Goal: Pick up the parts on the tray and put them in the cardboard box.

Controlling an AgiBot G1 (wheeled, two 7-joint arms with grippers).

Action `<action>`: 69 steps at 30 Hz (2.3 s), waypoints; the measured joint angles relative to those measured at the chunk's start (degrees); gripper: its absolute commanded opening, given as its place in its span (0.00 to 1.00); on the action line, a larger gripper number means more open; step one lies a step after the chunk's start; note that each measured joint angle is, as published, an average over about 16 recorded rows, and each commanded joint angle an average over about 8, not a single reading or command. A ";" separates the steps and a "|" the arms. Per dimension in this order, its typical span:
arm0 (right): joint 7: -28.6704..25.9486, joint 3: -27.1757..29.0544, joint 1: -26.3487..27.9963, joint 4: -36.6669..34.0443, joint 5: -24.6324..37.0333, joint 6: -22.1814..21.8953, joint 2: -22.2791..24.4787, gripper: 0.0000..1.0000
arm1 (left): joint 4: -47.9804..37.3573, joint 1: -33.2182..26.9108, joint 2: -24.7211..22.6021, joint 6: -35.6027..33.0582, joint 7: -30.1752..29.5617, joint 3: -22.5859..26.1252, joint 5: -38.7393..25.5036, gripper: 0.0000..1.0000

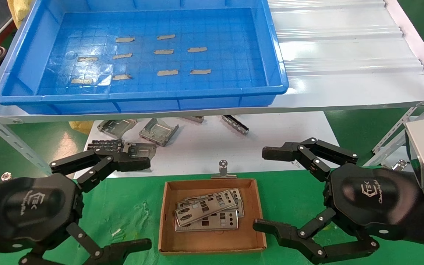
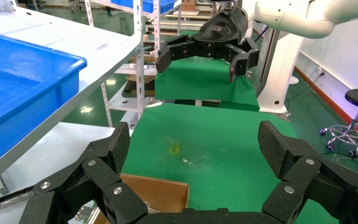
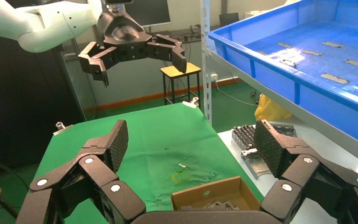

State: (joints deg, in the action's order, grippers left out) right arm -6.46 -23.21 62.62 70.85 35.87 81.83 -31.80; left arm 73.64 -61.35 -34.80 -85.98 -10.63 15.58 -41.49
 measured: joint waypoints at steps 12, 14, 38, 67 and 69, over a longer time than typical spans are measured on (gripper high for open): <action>0.00 0.00 0.00 0.00 0.00 0.00 0.00 1.00 | -0.03 -0.13 -0.14 0.21 -0.07 0.30 -0.24 1.00; 0.00 0.00 0.00 0.00 0.00 0.00 0.00 1.00 | -0.04 -0.14 -0.15 0.22 -0.08 0.32 -0.26 1.00; 0.00 0.00 0.00 0.00 0.01 0.00 0.00 1.00 | -0.08 -0.22 -0.22 0.32 -0.13 0.44 -0.38 1.00; 0.00 0.00 0.00 0.00 0.01 0.00 0.00 1.00 | -0.08 -0.22 -0.23 0.34 -0.13 0.48 -0.39 1.00; 0.00 0.00 0.00 0.00 0.01 0.00 0.00 1.00 | -0.08 -0.22 -0.23 0.34 -0.13 0.48 -0.39 1.00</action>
State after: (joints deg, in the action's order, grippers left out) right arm -6.46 -23.21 62.62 70.85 35.88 81.83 -31.80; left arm 73.56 -61.57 -35.03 -85.65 -10.76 16.06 -41.88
